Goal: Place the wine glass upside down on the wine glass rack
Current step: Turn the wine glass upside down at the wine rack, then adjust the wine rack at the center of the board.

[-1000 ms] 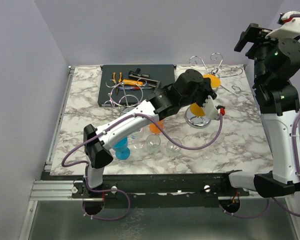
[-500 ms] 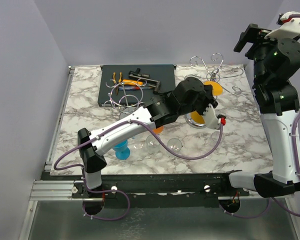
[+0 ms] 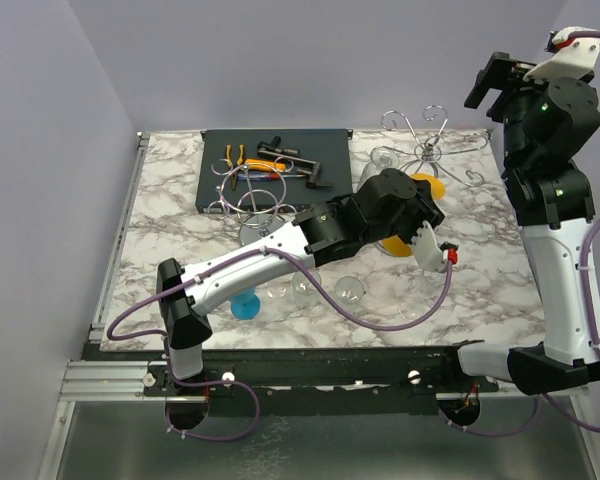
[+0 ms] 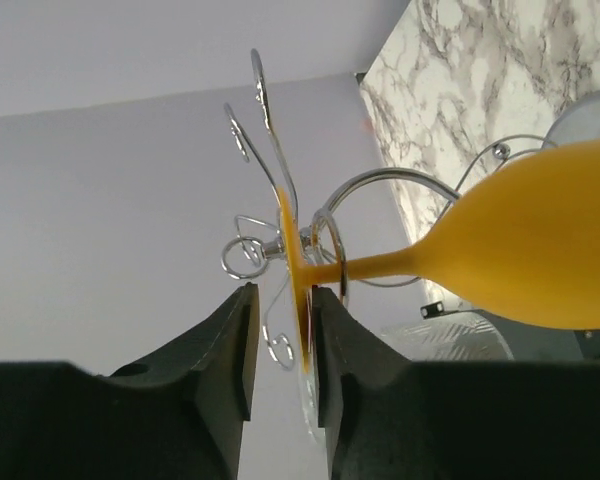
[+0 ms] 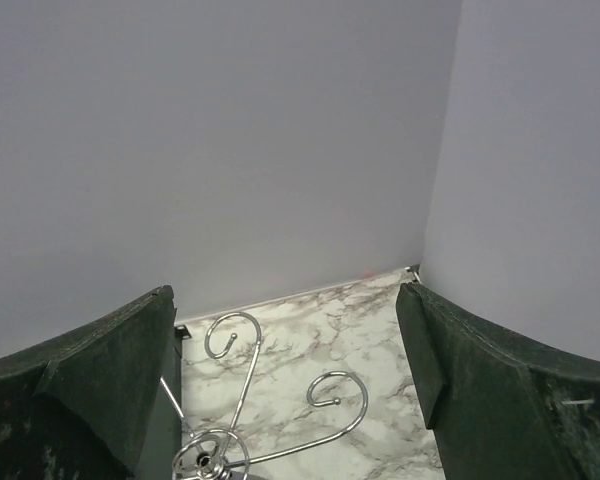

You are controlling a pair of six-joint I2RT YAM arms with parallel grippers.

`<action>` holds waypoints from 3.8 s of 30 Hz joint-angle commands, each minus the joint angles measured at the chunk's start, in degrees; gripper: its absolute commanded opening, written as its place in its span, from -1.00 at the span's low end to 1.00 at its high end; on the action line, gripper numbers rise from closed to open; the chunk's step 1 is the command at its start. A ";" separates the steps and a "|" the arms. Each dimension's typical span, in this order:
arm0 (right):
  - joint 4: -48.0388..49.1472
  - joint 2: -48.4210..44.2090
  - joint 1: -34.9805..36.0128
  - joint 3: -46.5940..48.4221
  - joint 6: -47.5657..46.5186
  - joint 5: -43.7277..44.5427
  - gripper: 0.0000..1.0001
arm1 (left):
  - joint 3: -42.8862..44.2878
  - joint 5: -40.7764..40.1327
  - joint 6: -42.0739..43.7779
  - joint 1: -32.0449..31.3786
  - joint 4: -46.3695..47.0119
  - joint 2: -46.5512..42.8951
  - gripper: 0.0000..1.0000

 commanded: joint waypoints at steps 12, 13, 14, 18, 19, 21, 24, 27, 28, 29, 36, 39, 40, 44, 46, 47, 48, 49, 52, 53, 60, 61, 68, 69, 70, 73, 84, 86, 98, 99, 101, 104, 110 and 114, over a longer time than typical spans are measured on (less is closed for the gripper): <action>-4.12 2.15 -1.05 2.32 -2.45 -4.93 1.00 | 5.50 1.04 -20.51 -0.70 -3.30 -3.66 0.28; -5.16 2.72 -1.11 3.30 -2.58 -6.63 1.00 | 5.38 0.89 -22.95 -0.69 -3.57 -4.48 0.29; -6.60 3.58 -1.14 4.25 -2.81 -8.15 1.00 | 5.12 0.80 -25.58 -0.69 -3.73 -5.48 0.30; -11.75 6.54 -1.52 8.30 -4.77 -15.68 1.00 | 3.61 1.14 -34.99 -0.23 -3.73 -9.88 0.32; -13.07 7.06 -1.66 9.08 -5.24 -18.11 1.00 | 3.16 1.19 -36.57 -0.15 -3.78 -10.97 0.33; -15.68 8.41 -1.97 10.68 -5.96 -20.71 1.00 | 2.34 1.13 -39.88 0.21 -3.76 -13.09 0.33; -17.59 9.82 -2.93 10.38 -6.36 -22.77 1.00 | 0.71 1.29 -42.61 1.14 -3.71 -15.67 0.34; -17.23 10.05 -4.22 8.17 -5.54 -26.40 1.00 | 0.84 1.58 -45.31 4.07 -3.68 -16.17 0.34; -16.63 10.07 -4.74 7.30 -5.25 -26.87 1.00 | 1.83 1.72 -46.97 5.75 -3.71 -15.69 0.34; -16.30 10.09 -5.22 6.63 -5.01 -27.44 1.00 | 3.05 1.82 -49.30 7.54 -3.71 -15.05 0.33; -17.08 12.23 -8.07 6.66 -5.50 -34.78 0.99 | 12.36 3.54 -61.75 16.81 -6.61 -8.97 0.29; -17.86 12.10 -8.52 5.83 -6.73 -38.44 0.99 | 13.72 4.82 -63.26 18.58 -8.51 -7.80 0.29; -17.96 11.99 -8.54 5.35 -7.07 -39.72 0.99 | 13.61 5.25 -63.42 18.98 -8.92 -7.73 0.29; -18.17 11.39 -8.72 2.82 -7.67 -42.54 0.98 | 13.49 6.74 -64.71 20.25 -9.94 -6.90 0.29; -18.30 11.39 -8.79 1.54 -7.97 -42.65 0.94 | 14.41 6.94 -65.42 20.98 -10.09 -5.82 0.28; -18.47 11.43 -8.78 1.02 -8.18 -43.09 0.91 | 15.31 7.14 -65.93 21.37 -10.20 -5.03 0.27; -18.54 11.32 -8.88 0.41 -8.35 -43.69 0.88 | 16.24 7.38 -66.62 21.81 -10.45 -4.23 0.27; -18.65 11.07 -8.89 -0.30 -8.59 -44.67 0.85 | 17.50 7.70 -67.12 22.38 -10.83 -3.24 0.26; -18.52 10.01 -8.98 -2.14 -8.98 -45.42 0.79 | 20.62 8.19 -68.13 23.73 -11.83 -0.37 0.25; -18.47 9.56 -9.04 -2.69 -9.22 -45.37 0.77 | 21.53 8.56 -68.49 24.21 -12.24 0.38 0.24; -17.96 7.54 -9.10 -5.58 -10.65 -46.93 0.63 | 23.88 10.70 -69.51 25.34 -12.85 2.96 0.24; -17.67 7.43 -9.07 -5.87 -10.74 -46.96 0.61 | 24.01 10.79 -69.53 25.37 -12.87 3.13 0.24; -17.03 9.46 -9.10 -5.50 -10.75 -48.37 0.29 | 25.49 10.94 -69.18 25.44 -12.92 5.29 0.23; -17.09 9.88 -9.06 -5.14 -10.75 -48.78 0.24 | 25.60 11.05 -69.09 25.49 -12.82 5.62 0.22; -17.09 10.34 -9.12 -4.83 -10.74 -49.50 0.19 | 25.92 11.14 -69.05 25.50 -12.90 5.97 0.22; -17.03 11.01 -9.13 -4.16 -10.93 -50.83 0.04 | 26.46 11.32 -68.62 25.82 -12.86 7.17 0.22; -14.30 10.02 -9.07 -6.38 -11.95 -51.64 -0.47 | 30.92 10.50 -67.11 26.38 -12.85 13.88 0.19; -13.54 9.42 -9.05 -6.96 -12.06 -50.85 -0.59 | 31.40 10.79 -67.07 26.38 -12.83 14.67 0.19; -2.25 4.57 -9.12 -14.50 -6.50 -42.74 -0.99 | 34.94 10.53 -68.28 26.40 -12.01 16.58 0.19; -1.25 4.30 -9.12 -14.85 -5.85 -41.97 -0.99 | 34.95 10.57 -68.39 26.38 -11.83 16.28 0.19; -0.04 4.21 -9.02 -14.63 -5.01 -40.84 -0.99 | 34.86 10.66 -68.47 26.38 -11.58 15.66 0.19; 0.93 4.63 -8.95 -12.85 -3.33 -38.11 -0.99 | 34.44 10.38 -68.56 26.38 -11.38 14.84 0.19; 3.72 4.53 -9.05 -12.66 1.05 -31.79 -0.99 | 33.57 9.85 -68.82 26.41 -11.02 13.54 0.19; 3.70 5.90 -8.62 -11.91 3.91 -27.81 -0.99 | 32.63 9.27 -68.82 26.40 -10.61 12.77 0.19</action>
